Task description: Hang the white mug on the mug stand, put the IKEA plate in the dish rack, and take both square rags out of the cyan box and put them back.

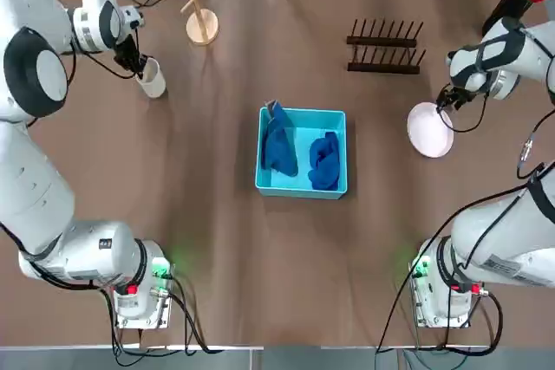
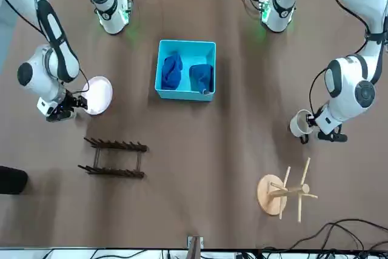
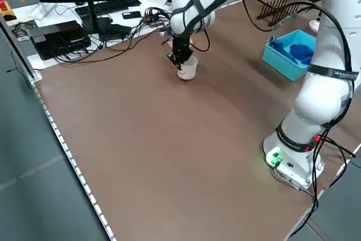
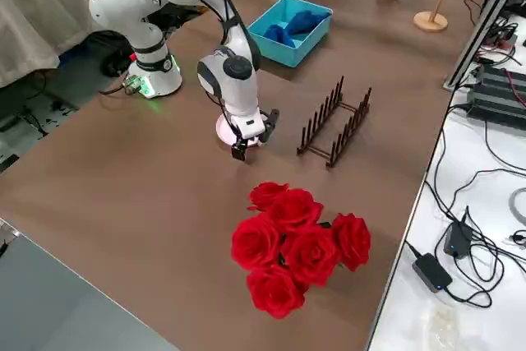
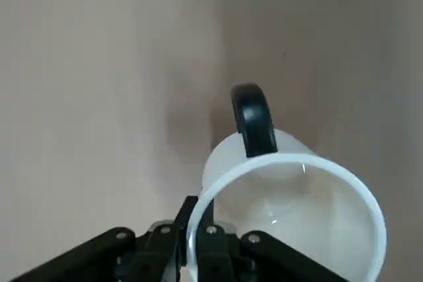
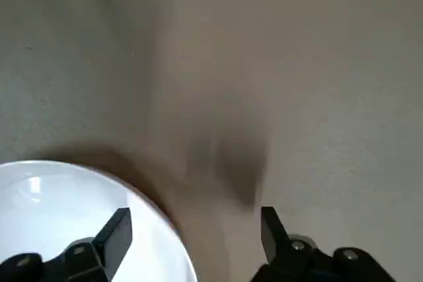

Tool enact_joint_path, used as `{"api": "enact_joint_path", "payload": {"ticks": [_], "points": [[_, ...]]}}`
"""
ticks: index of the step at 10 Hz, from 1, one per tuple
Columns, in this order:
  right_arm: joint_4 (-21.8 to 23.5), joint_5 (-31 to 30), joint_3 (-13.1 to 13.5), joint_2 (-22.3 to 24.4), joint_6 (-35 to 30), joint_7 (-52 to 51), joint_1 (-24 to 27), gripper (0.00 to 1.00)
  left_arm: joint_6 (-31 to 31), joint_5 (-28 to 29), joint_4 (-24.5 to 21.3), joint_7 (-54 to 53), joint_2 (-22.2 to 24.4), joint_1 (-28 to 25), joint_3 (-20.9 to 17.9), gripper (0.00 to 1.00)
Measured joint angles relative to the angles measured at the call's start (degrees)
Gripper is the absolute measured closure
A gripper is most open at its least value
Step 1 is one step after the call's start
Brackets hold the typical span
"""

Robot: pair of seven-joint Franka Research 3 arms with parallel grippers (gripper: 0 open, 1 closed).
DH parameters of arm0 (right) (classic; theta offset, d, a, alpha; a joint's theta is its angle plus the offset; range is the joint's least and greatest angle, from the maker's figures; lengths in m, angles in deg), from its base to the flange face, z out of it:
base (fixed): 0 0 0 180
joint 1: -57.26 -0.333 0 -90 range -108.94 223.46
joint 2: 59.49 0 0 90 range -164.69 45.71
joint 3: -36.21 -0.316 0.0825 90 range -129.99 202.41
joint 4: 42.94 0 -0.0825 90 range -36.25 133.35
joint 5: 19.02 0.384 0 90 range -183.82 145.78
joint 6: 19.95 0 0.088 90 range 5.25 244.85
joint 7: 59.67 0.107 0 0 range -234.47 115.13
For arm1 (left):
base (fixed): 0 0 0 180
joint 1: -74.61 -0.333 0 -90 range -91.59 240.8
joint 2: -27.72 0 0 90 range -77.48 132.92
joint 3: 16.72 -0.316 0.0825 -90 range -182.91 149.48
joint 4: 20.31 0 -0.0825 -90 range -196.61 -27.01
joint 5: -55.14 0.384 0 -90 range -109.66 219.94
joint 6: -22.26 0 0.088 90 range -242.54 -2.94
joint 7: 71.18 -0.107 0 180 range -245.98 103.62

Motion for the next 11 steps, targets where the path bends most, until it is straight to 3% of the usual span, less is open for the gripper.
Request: {"api": "enact_joint_path", "payload": {"ticks": [3, 5, 7, 8, 11], "points": [[0.58, 0.00, 0.00, 0.00, 0.72, -0.01, -0.33, 0.26, -0.07, 0.00, 6.48, 0.00, 1.08, -0.11, -0.46, 0.95], [0.58, 0.00, 0.00, 0.00, 0.72, -0.01, -0.38, 0.62, 0.03, 0.00, 12.13, -0.03, 1.31, -0.13, -0.79, 0.95], [0.58, 0.00, 0.01, 0.01, 0.71, -0.03, -0.39, 0.77, 0.07, 0.00, 16.20, -0.03, 1.24, 0.24, -0.48, 0.95], [0.57, 0.00, 0.00, 0.15, 0.68, -0.13, -0.40, 0.91, 0.00, 0.00, 18.13, -0.04, 0.75, 0.56, -0.27, 0.95], [0.43, 0.00, -0.01, 0.78, 0.40, -1.50, -0.44, 0.95, -0.01, 0.00, 25.17, -0.10, -3.66, 1.63, 1.39, 0.95]]}}
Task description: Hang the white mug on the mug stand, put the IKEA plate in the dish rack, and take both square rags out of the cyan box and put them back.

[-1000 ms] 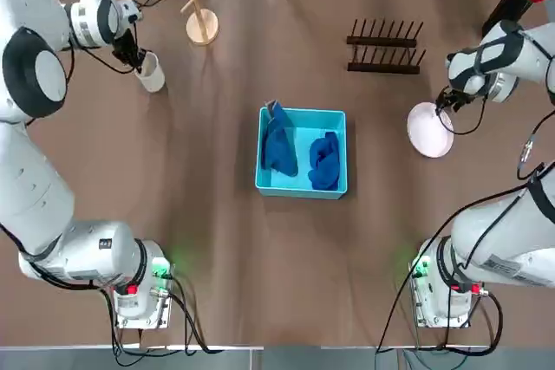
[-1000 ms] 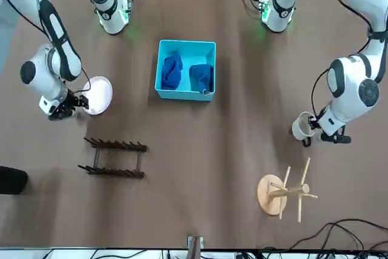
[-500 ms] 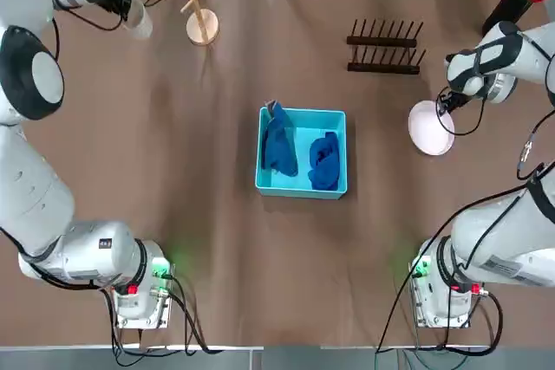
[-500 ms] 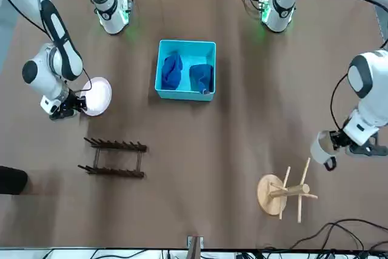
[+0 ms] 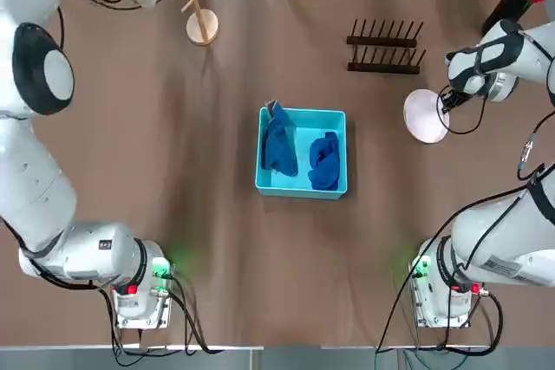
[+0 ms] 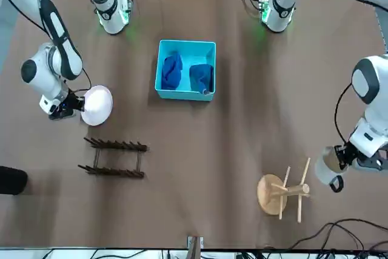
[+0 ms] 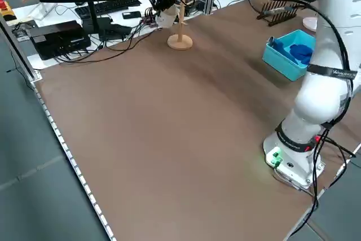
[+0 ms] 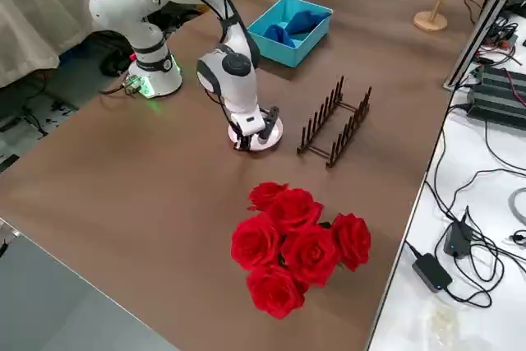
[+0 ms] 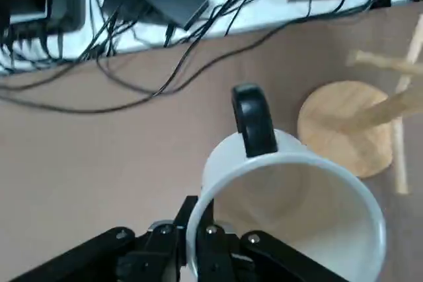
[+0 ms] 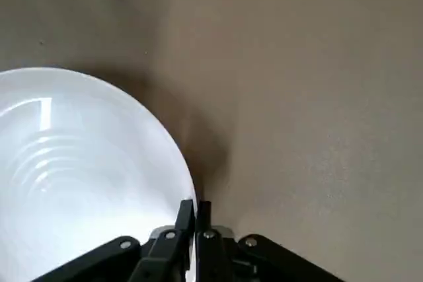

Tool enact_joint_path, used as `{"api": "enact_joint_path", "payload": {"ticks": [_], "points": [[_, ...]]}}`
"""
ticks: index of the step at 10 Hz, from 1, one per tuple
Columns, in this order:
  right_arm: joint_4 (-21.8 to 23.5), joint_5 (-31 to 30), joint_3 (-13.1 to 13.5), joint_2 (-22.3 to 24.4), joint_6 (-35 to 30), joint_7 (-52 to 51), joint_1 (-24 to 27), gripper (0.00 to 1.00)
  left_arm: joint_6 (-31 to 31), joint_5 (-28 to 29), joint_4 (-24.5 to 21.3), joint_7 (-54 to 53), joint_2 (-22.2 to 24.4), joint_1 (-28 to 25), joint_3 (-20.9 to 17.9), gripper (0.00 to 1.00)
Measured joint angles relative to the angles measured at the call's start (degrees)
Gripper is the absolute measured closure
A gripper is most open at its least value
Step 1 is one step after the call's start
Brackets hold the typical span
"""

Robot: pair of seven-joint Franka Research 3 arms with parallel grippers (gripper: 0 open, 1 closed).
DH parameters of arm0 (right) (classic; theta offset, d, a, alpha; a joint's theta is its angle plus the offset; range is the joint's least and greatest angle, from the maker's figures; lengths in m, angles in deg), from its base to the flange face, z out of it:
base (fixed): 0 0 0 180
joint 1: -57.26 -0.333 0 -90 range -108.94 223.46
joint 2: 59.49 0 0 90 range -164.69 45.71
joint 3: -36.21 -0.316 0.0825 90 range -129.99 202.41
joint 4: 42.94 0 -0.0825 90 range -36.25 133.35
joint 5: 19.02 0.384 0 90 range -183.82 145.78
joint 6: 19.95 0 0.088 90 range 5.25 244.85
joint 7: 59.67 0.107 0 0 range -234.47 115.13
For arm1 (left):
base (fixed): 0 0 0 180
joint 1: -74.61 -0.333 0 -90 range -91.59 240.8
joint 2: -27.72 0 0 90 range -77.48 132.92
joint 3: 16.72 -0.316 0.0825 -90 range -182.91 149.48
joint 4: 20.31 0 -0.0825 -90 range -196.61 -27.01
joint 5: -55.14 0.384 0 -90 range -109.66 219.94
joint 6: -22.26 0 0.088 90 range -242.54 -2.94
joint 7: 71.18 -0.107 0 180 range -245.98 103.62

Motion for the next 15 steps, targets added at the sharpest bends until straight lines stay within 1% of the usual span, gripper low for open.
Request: {"api": "enact_joint_path", "payload": {"ticks": [1, 2, 3, 5, 7, 8, 9, 10, 11, 13, 15], "points": [[-0.52, 0.00, 0.02, 0.40, -1.43, -1.01, 0.00, 0.95, -0.01, 0.00, 1.74, 0.00, -1.64, 0.14, 0.39, 0.95], [-2.24, 0.00, 0.05, 1.84, -6.31, -1.87, 0.00, 0.95, -0.04, 0.00, 3.31, 0.00, -3.11, 0.14, 0.68, 0.95], [-5.30, -0.11, 0.12, 4.34, -14.21, -2.51, 0.00, 0.96, -0.05, 0.00, 4.84, 0.00, -4.42, 0.14, 0.84, 0.95], [-13.71, -2.47, 0.19, 9.94, -31.32, -2.37, 0.00, 0.97, -0.05, 0.00, 6.79, 0.00, -6.22, 0.15, 1.46, 0.95], [-21.14, -8.41, -0.18, 15.43, -43.46, 2.19, -0.49, 0.97, -0.05, 0.00, 7.81, 0.00, -6.90, 0.17, 2.49, 0.95], [-24.90, -11.84, -0.82, 17.46, -48.97, 7.57, -2.31, 0.97, -0.05, 0.00, 8.17, 0.00, -7.12, 0.29, 2.95, 0.95], [-29.23, -16.22, -1.42, 18.52, -54.10, 14.68, -5.58, 0.97, -0.05, 0.00, 8.26, 0.00, -7.19, 0.39, 3.00, 0.95], [-33.40, -20.71, -1.84, 18.70, -57.81, 22.99, -9.92, 0.97, -0.05, 0.00, 8.27, -0.50, -7.26, 0.42, 3.11, 0.95], [-35.27, -24.60, -2.12, 18.64, -59.24, 31.03, -13.79, 0.97, -0.05, 0.00, 8.28, -1.16, -7.47, 0.49, 3.47, 0.95], [-35.50, -34.71, -2.24, 16.93, -60.52, 47.30, -20.04, 0.97, -0.05, 0.00, 8.34, -1.71, -8.17, 0.73, 3.99, 0.95], [-36.57, -44.69, -2.25, 11.78, -62.66, 62.55, -24.38, 0.97, -0.07, 0.01, 8.48, -2.15, -8.43, 0.88, 4.70, 0.95]]}}
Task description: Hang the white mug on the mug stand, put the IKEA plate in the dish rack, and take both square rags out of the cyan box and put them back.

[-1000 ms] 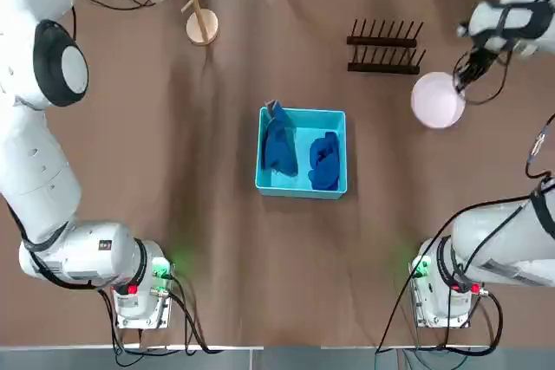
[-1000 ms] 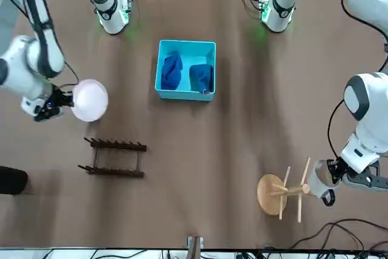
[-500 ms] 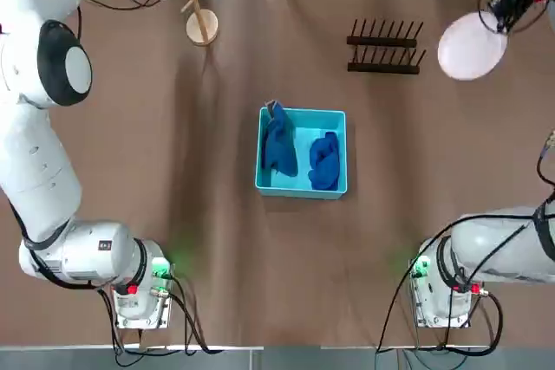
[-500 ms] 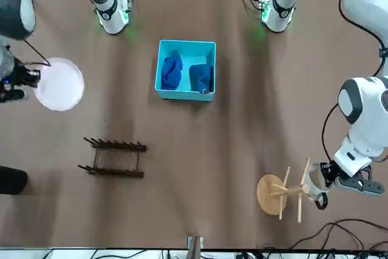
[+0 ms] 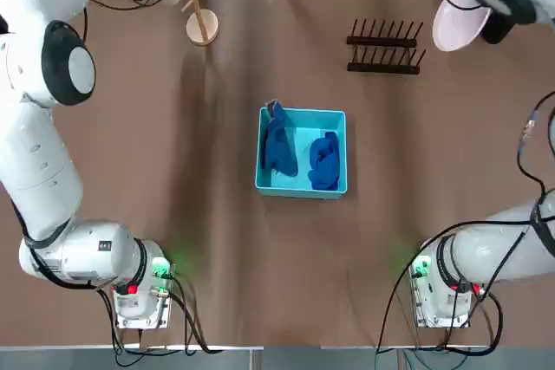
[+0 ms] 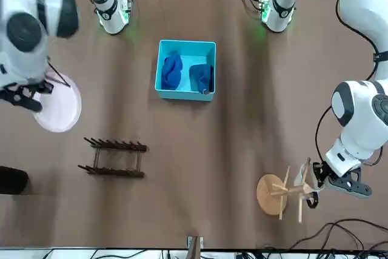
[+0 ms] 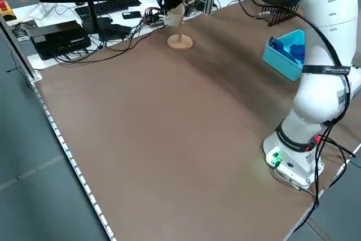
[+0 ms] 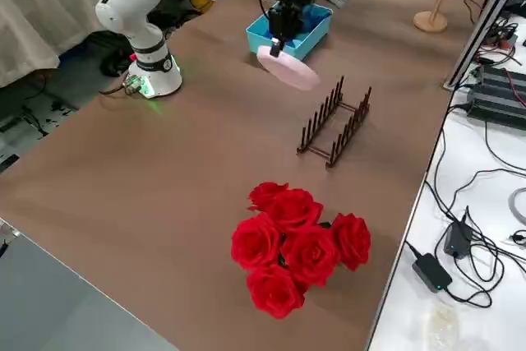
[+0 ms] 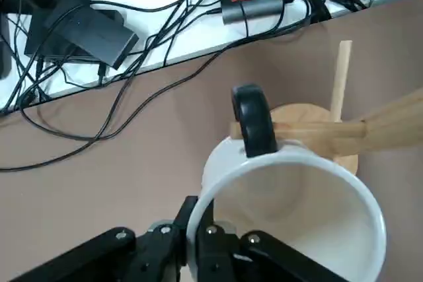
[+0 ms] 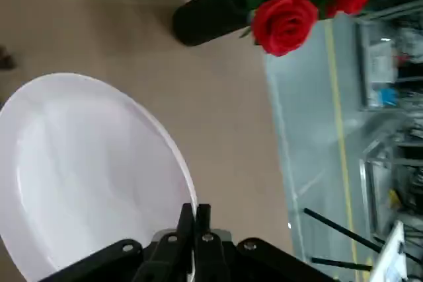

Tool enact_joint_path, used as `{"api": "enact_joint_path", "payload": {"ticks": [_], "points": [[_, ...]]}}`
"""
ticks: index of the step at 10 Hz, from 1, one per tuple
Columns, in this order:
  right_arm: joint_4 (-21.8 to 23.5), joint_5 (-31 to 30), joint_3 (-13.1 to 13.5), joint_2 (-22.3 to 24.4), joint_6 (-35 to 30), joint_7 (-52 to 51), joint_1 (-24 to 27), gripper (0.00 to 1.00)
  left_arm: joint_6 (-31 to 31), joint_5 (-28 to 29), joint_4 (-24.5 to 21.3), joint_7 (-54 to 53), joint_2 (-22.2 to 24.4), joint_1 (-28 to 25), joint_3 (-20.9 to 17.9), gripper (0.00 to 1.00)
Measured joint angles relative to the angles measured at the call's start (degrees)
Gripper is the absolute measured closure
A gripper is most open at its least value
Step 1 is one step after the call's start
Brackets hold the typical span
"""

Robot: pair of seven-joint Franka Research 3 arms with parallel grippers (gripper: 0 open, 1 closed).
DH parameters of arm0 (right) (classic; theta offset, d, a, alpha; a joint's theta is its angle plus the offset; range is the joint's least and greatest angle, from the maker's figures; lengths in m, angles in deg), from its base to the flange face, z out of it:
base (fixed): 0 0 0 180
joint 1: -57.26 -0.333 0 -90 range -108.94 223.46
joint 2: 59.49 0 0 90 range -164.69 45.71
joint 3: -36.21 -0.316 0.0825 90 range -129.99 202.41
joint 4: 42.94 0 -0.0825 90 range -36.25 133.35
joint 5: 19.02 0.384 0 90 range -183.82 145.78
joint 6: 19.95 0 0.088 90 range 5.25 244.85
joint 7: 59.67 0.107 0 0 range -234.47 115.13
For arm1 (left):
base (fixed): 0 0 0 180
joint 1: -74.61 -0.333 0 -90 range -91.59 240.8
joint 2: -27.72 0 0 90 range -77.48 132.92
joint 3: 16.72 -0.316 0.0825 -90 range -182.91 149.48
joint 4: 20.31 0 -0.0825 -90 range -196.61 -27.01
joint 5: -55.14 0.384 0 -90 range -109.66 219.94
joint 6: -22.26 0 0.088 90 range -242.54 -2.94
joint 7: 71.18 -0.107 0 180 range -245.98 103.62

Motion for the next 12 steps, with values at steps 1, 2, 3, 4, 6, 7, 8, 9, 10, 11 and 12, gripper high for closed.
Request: {"api": "enact_joint_path", "payload": {"ticks": [1, 2, 3, 4, 6, 7, 8, 9, 10, 11, 12], "points": [[-2.08, -3.66, 0.00, -3.47, -1.99, 5.90, -1.40, 0.97, 0.00, 0.00, 0.03, -0.03, -0.03, 0.02, 0.35, 0.95], [-4.80, -6.75, 0.00, -7.09, -3.22, 10.67, -2.59, 0.97, 0.01, 0.01, 0.03, -0.03, -0.06, 0.04, 0.73, 0.94], [-7.27, -9.10, 0.01, -10.29, -3.77, 14.17, -3.59, 0.97, 0.01, 0.00, 0.03, -0.03, -0.08, 0.04, 1.06, 0.92], [-9.09, -11.18, 0.02, -12.99, -4.08, 16.46, -4.49, 0.97, 0.00, 0.00, 0.08, 0.06, -0.07, 0.05, 1.53, 0.78], [-10.72, -14.25, 0.02, -16.74, -4.39, 20.54, -5.90, 0.97, 0.00, -0.01, 0.44, 0.16, -0.07, -0.03, 1.91, 0.48], [-10.79, -15.49, 0.03, -18.10, -4.43, 21.98, -6.37, 0.97, 0.04, -0.20, 0.73, 0.16, -0.06, -0.24, 1.91, 0.32], [-10.84, -16.48, 0.04, -19.30, -4.48, 22.76, -6.85, 0.97, 0.13, -0.47, 0.93, 0.16, 0.08, -0.49, 1.90, 0.19], [-10.89, -16.88, 0.04, -20.38, -4.51, 23.02, -7.11, 0.97, 1.97, -0.61, 0.97, 0.16, 0.84, -0.74, 1.89, 0.03], [-10.92, -17.11, 0.05, -21.28, -4.52, 23.29, -7.25, 0.97, 6.58, -0.70, 1.02, 0.23, 2.38, -0.95, 1.88, 0.00], [-10.95, -17.16, 0.06, -21.78, -4.52, 23.44, -7.53, 0.97, 11.79, -0.79, 1.05, 0.87, 4.31, -1.08, 1.81, 0.00], [-10.98, -17.16, 0.05, -22.05, -4.54, 23.46, -8.00, 0.97, 16.49, -0.87, 1.04, 2.51, 6.30, -1.09, 1.78, 0.00]]}}
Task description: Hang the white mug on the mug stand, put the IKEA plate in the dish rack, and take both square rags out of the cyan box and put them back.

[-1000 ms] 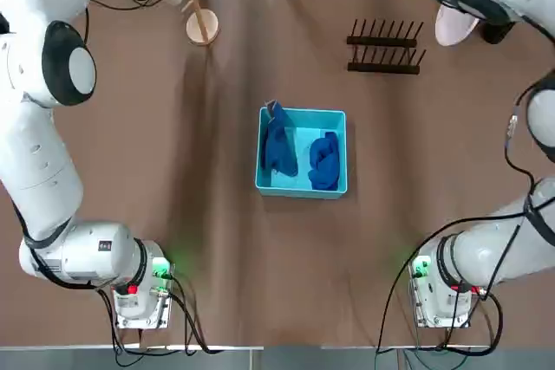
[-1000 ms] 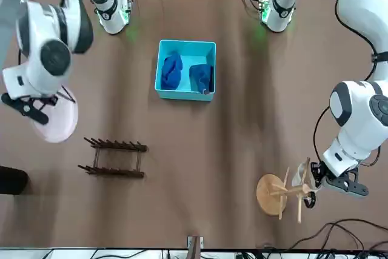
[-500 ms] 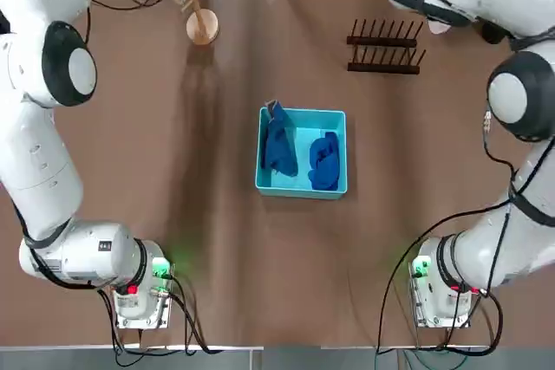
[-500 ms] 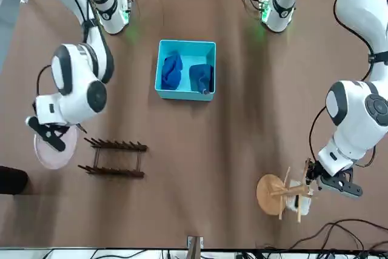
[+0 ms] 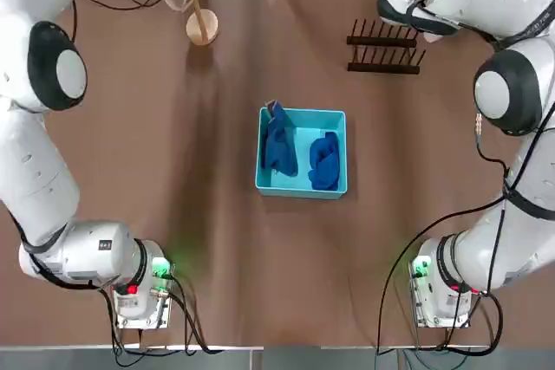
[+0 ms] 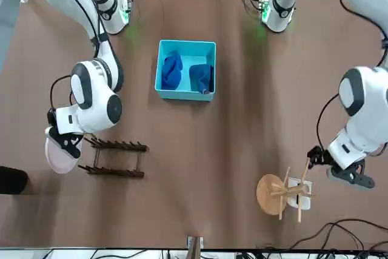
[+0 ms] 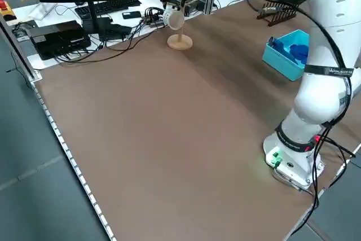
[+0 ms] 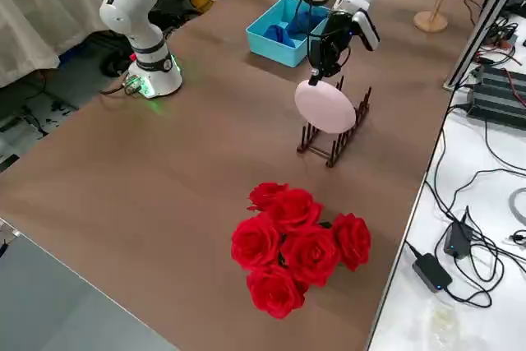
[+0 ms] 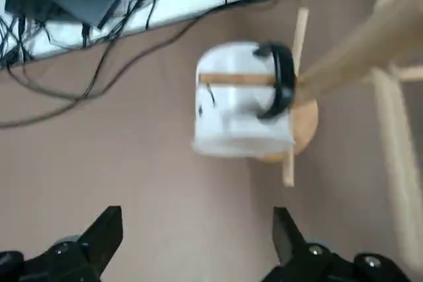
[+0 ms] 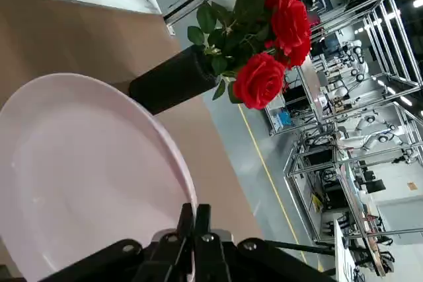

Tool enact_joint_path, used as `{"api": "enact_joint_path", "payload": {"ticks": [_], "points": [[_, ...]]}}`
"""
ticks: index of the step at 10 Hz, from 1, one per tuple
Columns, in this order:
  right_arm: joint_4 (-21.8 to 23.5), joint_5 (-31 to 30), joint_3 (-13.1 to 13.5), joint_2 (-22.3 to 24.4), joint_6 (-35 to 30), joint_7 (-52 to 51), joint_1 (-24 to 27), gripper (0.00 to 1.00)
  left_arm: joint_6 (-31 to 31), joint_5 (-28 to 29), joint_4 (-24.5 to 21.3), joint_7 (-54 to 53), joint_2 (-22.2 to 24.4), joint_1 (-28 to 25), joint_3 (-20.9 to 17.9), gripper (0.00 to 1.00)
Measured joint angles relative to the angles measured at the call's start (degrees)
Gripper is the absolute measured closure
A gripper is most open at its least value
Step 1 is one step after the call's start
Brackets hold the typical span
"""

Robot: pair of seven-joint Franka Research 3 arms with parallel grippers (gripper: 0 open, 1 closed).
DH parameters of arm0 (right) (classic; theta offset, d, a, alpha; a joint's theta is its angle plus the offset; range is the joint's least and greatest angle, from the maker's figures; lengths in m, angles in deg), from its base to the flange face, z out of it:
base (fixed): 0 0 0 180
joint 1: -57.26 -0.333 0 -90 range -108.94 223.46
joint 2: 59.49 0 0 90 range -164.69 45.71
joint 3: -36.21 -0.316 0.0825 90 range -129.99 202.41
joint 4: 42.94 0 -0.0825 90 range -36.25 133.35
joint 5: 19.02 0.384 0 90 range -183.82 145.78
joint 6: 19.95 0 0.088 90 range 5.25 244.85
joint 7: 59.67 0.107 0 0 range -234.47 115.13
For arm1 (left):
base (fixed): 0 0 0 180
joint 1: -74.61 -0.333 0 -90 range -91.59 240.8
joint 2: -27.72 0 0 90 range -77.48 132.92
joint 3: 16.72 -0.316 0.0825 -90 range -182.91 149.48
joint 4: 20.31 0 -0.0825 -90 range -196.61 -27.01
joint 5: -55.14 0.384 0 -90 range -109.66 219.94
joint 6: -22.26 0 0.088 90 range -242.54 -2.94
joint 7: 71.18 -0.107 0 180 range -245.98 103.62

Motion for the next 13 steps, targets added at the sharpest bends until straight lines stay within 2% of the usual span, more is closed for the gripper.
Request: {"api": "enact_joint_path", "payload": {"ticks": [2, 3, 5, 7, 8, 10, 13], "points": [[-0.05, 0.00, 0.01, -0.56, -0.23, 0.03, -1.02, 0.97, 7.81, -0.03, -1.65, 4.03, 5.53, 0.29, 0.27, 0.00], [-0.06, 0.00, 0.00, -0.87, -0.57, 0.37, -1.54, 0.97, 9.41, -0.14, -5.14, 6.11, 9.90, 0.45, 0.90, 0.00], [-0.08, 0.00, 0.02, -1.81, -0.99, 1.55, -1.84, 0.97, 10.09, -0.24, -15.28, 11.05, 19.88, 0.67, 4.89, 0.00], [-0.10, 0.00, 0.12, -2.70, -1.00, 1.86, -1.84, 0.97, 10.08, -0.36, -25.35, 17.11, 28.06, 0.89, 11.62, 0.00], [-0.10, 0.00, 0.15, -3.06, -1.00, 2.41, -1.84, 0.97, 10.01, -0.69, -28.81, 20.62, 30.00, 0.91, 15.71, 0.00], [-0.11, 0.00, 0.18, -3.79, -0.99, 2.82, -1.85, 0.97, 8.37, -1.64, -32.20, 28.60, 30.16, 0.92, 24.73, 0.00], [-0.12, 0.00, 0.17, -4.57, -0.99, 3.71, -1.89, 0.97, 0.03, -2.03, -33.54, 42.49, 25.91, 1.02, 36.51, 0.00]]}}
